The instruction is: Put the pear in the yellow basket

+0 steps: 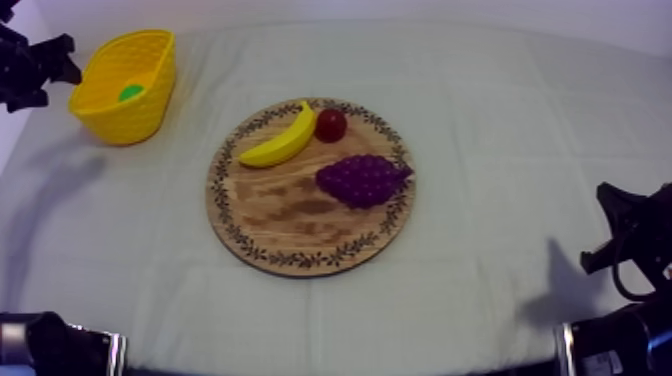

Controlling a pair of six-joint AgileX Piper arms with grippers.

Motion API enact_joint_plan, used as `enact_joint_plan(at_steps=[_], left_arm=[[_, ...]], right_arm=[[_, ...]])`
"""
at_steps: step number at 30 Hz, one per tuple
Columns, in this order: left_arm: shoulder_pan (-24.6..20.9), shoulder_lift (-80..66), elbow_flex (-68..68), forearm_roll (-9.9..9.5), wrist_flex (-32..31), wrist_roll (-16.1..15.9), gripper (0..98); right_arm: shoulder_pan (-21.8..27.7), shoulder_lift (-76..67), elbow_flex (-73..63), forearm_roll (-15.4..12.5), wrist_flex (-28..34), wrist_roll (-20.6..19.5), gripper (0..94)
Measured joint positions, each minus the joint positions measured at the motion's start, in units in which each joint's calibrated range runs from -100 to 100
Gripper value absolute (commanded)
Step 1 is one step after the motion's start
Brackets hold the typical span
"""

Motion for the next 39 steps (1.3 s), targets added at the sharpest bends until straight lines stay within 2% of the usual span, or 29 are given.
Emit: enact_joint_plan(at_steps=[8,14,21,30,35,37,39], left_arm=[[0.9,-10.6,11.8,0.20,-7.8,1.4,40.1],[1.9,-19.0,20.6,0.92,-15.1,0.9,28.6],[3.7,-29.9,33.5,0.84,-26.0,1.5,19.7],[6.0,-44.9,48.5,0.86,-39.1,2.7,3.5],[6.7,-53.8,56.3,0.74,-43.8,2.2,0.7],[7.2,-57.3,59.1,0.06,-45.0,2.0,0.4],[7.8,-60.4,61.4,-1.60,-45.3,2.6,0.2]], right_arm=[[0.0,0.0,0.0,0.0,0.0,0.0,0.2],[0.0,0.0,0.0,0.0,0.0,0.0,0.2],[0.0,0.0,0.0,0.0,0.0,0.0,0.2],[0.0,0.0,0.0,0.0,0.0,0.0,0.2],[0.0,0.0,0.0,0.0,0.0,0.0,0.2],[0.0,0.0,0.0,0.0,0.0,0.0,0.2],[0.0,0.0,0.0,0.0,0.0,0.0,0.2]])
